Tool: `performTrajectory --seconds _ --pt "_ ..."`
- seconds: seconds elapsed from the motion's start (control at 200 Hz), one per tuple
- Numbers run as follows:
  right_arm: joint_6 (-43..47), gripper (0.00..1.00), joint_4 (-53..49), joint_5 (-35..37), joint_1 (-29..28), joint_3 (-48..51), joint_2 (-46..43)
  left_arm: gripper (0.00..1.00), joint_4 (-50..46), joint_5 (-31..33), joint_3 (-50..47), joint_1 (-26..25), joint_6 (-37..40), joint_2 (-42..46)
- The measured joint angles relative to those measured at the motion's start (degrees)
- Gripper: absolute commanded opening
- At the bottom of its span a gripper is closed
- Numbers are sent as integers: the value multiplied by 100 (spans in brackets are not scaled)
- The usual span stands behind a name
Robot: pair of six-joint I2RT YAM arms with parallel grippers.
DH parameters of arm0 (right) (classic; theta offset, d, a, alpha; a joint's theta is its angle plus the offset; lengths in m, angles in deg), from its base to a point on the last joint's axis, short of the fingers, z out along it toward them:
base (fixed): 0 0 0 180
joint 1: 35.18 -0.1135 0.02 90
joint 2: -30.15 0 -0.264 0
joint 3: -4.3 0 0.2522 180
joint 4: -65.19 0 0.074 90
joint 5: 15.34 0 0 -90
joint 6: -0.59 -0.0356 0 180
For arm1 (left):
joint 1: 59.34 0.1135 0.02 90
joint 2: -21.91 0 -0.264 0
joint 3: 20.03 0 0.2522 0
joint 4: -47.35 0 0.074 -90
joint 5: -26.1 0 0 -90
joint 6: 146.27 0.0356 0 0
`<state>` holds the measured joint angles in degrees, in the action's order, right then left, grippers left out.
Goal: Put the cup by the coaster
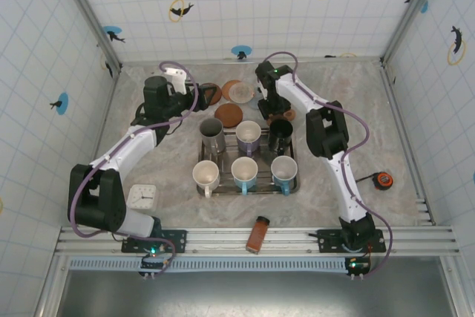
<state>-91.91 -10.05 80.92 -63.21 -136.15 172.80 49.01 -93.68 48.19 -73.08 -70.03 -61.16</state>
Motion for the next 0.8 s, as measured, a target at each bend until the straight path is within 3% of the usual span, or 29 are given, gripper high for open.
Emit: performTrajectory --seconds 0.801 --pt "46 63 35 146 907 -133 90 81 -214 28 315 -81 2 -192"
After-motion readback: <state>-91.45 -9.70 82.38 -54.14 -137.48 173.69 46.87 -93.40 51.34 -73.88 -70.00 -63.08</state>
